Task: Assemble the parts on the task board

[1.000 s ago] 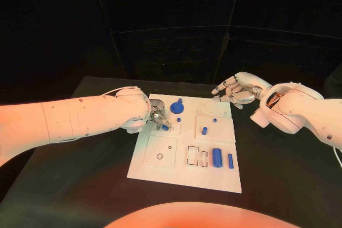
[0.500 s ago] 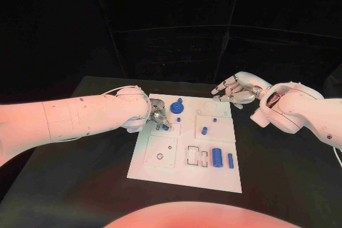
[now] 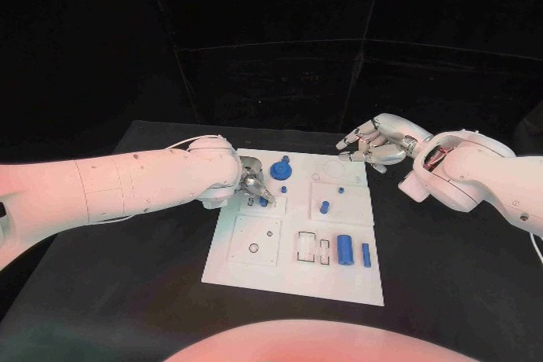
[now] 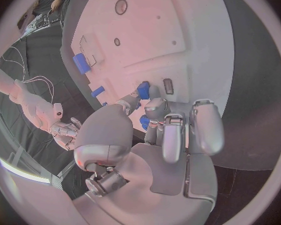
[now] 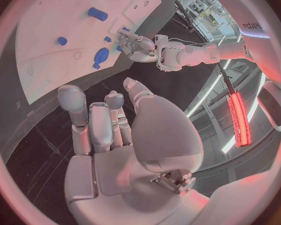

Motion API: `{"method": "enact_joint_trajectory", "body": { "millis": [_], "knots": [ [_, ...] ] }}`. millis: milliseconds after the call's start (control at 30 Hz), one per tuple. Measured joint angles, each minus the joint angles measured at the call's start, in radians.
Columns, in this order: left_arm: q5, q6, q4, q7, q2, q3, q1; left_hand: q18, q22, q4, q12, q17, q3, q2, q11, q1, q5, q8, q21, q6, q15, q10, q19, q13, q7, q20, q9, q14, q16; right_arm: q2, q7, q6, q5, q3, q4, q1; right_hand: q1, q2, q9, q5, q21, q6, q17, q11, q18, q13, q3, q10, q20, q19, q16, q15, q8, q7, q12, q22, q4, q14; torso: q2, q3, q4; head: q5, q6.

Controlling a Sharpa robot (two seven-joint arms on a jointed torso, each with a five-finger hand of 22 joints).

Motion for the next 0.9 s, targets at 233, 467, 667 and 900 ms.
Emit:
{"method": "enact_joint_trajectory", "body": {
  "millis": [233,467,667,900],
  "knots": [
    [0.0,0.009,-0.008,0.0,0.004,0.0,0.001,0.0,0.006,0.028,0.008,0.0,-0.064,0.0,0.0,-0.01,0.0,0.0,0.004,0.002,-0.004,0.0,0.003,0.007,-0.002,-0.003,0.005,0.004,0.0,-0.001,0.0,0.002,0.0,0.0,0.0,0.0,0.0,0.0,0.0,0.0,0.0,0.0,-0.001,-0.003,0.0,-0.002,0.0,-0.003,0.0,0.0,-0.005,0.0,0.0,0.0,0.0,-0.002,0.0,0.0,0.0,-0.0002,0.0,-0.002,-0.001],
    [0.0,0.013,-0.013,0.0,0.006,0.001,0.001,0.0,0.01,0.059,0.011,0.0,-0.125,0.001,0.0,-0.029,0.0,0.003,0.004,0.005,-0.004,0.0,0.003,0.011,-0.005,-0.003,0.008,0.004,0.0,0.0,0.0,0.004,0.0,0.0,-0.001,0.0,-0.01,0.001,-0.001,0.0,-0.005,-0.003,-0.005,0.0,0.0,-0.007,0.0,-0.007,0.0,0.0,-0.005,0.0,0.0,-0.003,-0.006,-0.005,0.0,0.0,0.0,-0.0004,0.0,-0.003,-0.002],
    [0.0,0.013,-0.016,0.0,0.005,0.0,0.001,0.0,0.016,0.109,0.011,0.0,-0.208,-0.021,0.0,-0.063,0.0,0.006,0.008,0.005,-0.003,0.0,0.006,0.012,-0.005,-0.006,0.011,0.004,0.0,0.0,0.0,0.004,0.0,0.0,-0.002,0.0,-0.01,0.001,-0.002,0.0,-0.008,-0.007,-0.007,0.002,0.0,-0.01,-0.003,-0.009,-0.003,-0.004,-0.009,0.0,0.0,0.0,-0.012,-0.01,0.003,0.0,0.0,-0.0007,0.0,-0.003,-0.001],
    [0.004,0.004,-0.001,0.0,-0.023,0.001,0.001,0.0,0.016,0.173,0.011,0.0,-0.289,-0.023,0.0,-0.077,0.0,0.003,0.008,0.005,-0.007,0.0,0.006,0.01,-0.006,-0.006,0.016,0.0,0.0,0.001,0.0,0.005,0.001,0.0,-0.006,0.0,-0.009,0.001,-0.002,0.0,-0.013,-0.014,-0.01,0.0,0.0,-0.014,-0.003,-0.014,0.0,-0.007,-0.014,0.0,0.0,0.001,-0.017,-0.018,0.003,0.0,0.0,-0.0012,0.0001,-0.005,-0.001]
  ]
}}
